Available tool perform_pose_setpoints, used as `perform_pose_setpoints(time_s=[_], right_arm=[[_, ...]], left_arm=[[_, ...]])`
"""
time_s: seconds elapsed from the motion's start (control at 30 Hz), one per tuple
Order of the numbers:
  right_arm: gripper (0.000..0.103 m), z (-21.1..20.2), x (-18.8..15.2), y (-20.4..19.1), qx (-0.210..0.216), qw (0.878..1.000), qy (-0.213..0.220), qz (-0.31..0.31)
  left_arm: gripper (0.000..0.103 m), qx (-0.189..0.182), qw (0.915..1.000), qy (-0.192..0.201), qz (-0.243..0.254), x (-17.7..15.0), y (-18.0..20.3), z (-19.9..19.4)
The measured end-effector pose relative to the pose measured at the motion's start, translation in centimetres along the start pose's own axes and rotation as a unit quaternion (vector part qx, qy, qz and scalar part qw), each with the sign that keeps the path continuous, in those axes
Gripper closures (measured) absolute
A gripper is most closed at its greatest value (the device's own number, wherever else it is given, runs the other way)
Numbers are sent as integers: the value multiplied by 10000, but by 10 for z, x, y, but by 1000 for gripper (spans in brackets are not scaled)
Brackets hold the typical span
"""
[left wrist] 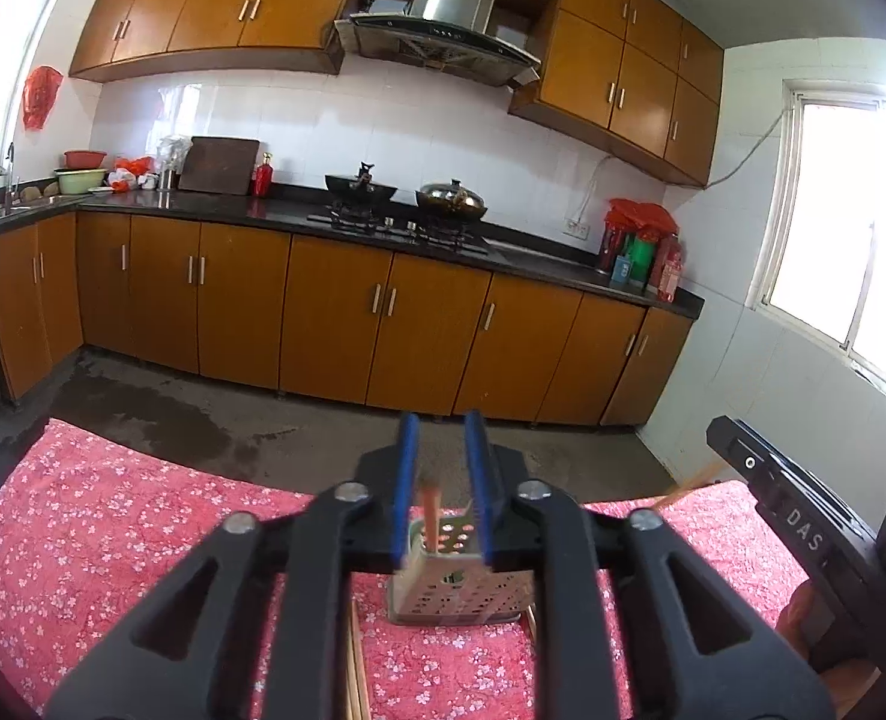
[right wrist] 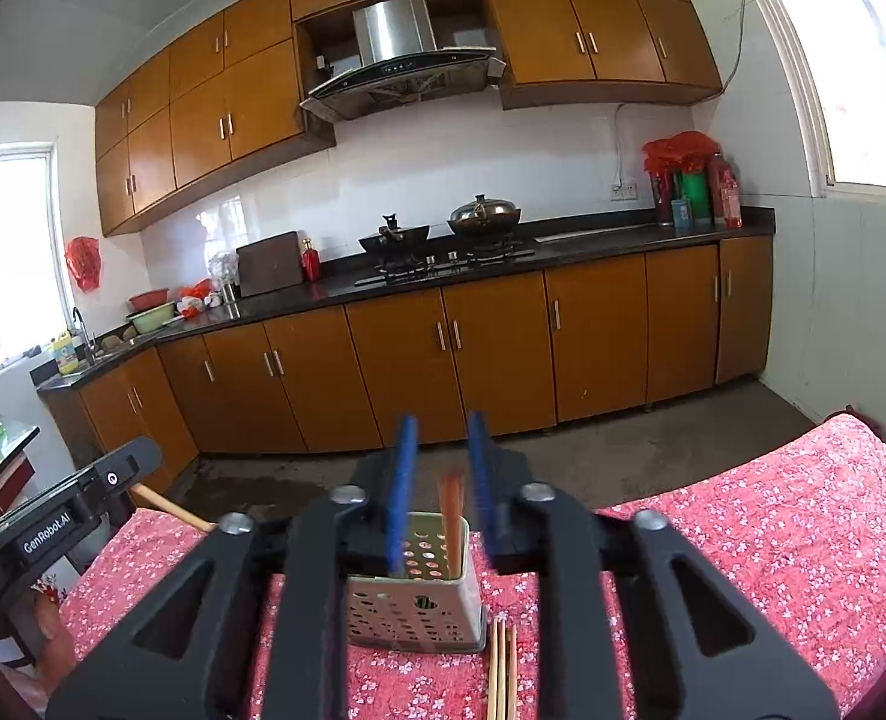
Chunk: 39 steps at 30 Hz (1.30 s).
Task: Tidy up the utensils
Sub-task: 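Grasp another chopstick with the right tool while the left tool moves to the chopsticks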
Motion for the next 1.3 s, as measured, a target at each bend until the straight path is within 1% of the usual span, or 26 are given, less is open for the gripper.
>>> perform_pose_setpoints(time_s=[0.13, 0.17, 0.2, 0.27, 0.3, 0.33, 0.4, 0.43, 0.5, 0.53, 0.57, 0.6, 0.63, 0.67, 0.77, 0.8, 0.83, 0.87, 0.9, 0.93, 1.0, 1.07, 1.13, 1.2, 1.3], right_arm=[[76, -20, 9, 5, -20, 9998, 202, 36], [75, -25, 11, 10, -75, 9996, 243, 74], [75, -30, 12, 16, -135, 9995, 257, 118], [75, -37, 10, 34, -346, 9989, 201, 229], [75, -39, 6, 46, -525, 9981, 94, 292], [75, -38, -2, 60, -715, 9968, -77, 359], [75, -31, -20, 81, -944, 9933, -470, 464], [75, -26, -33, 91, -1036, 9906, -738, 495], [77, -11, -68, 108, -1177, 9812, -1437, 523], [82, -5, -84, 113, -1171, 9763, -1740, 536], [83, 0, -104, 117, -1142, 9700, -2074, 560], [83, 2, -121, 119, -1114, 9651, -2301, 571], [83, 5, -133, 120, -1104, 9614, -2458, 564], [83, 7, -147, 120, -1100, 9576, -2610, 523], [83, 11, -173, 118, -1119, 9510, -2858, 374], [83, 12, -178, 116, -1156, 9494, -2906, 294], [83, 13, -181, 116, -1197, 9481, -2936, 228], [86, 15, -185, 115, -1259, 9475, -2938, 122], [89, 14, -186, 113, -1310, 9488, -2873, -8], [94, 15, -186, 113, -1432, 9488, -2812, -136], [95, 16, -182, 119, -1590, 9485, -2737, -94], [95, 15, -178, 127, -1683, 9483, -2689, 72], [95, 13, -177, 131, -1667, 9490, -2674, 108], [95, 10, -175, 131, -1664, 9495, -2661, 47], [95, 4, -177, 129, -1670, 9501, -2634, -11]], left_arm=[[74, 72, 9998, 136, -109, 0, -12, -22], [70, 107, 9996, 191, -162, -1, -18, -32], [67, 177, 9994, 215, -186, -1, -23, -39], [65, 380, 9989, 203, -205, -8, -34, -55], [65, 471, 9985, 160, -206, -13, -39, -60], [65, 617, 9978, 77, -213, -22, -47, -66], [65, 770, 9967, -136, -200, -39, -58, -70], [65, 839, 9959, -283, -173, -49, -62, -70], [65, 958, 9929, -699, -67, -79, -69, -64], [65, 962, 9913, -891, -50, -93, -71, -60], [65, 919, 9890, -1155, -65, -111, -73, -54], [65, 860, 9872, -1343, -91, -124, -73, -50], [65, 763, 9845, -1570, -144, -142, -72, -45], [65, 695, 9827, -1705, -182, -151, -71, -42], [65, 464, 9770, -2066, -252, -182, -62, -36], [66, 413, 9761, -2119, -250, -186, -60, -34], [66, 315, 9749, -2188, -247, -192, -56, -33], [67, 257, 9744, -2221, -243, -198, -53, -32], [70, 174, 9737, -2261, -237, -200, -48, -30], [71, 88, 9730, -2296, -230, -201, -45, -28], [78, -118, 9711, -2376, -187, -206, -37, -26], [82, -295, 9693, -2437, -136, -211, -28, -25], [85, -411, 9674, -2499, -79, -216, -19, -23], [88, -446, 9653, -2573, 7, -219, -12, -21], [89, -443, 9619, -2694, 105, -225, -6, -18]])
Point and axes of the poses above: each gripper's, at about its wrist camera, not at the fingertips, and z roughly the way its jaws point, y to its right, x to its top, the point moved 1 cm from there along z, roughly the way its jaws point, and after that the axes turned 15 degrees about z, right-handed, at the moved point
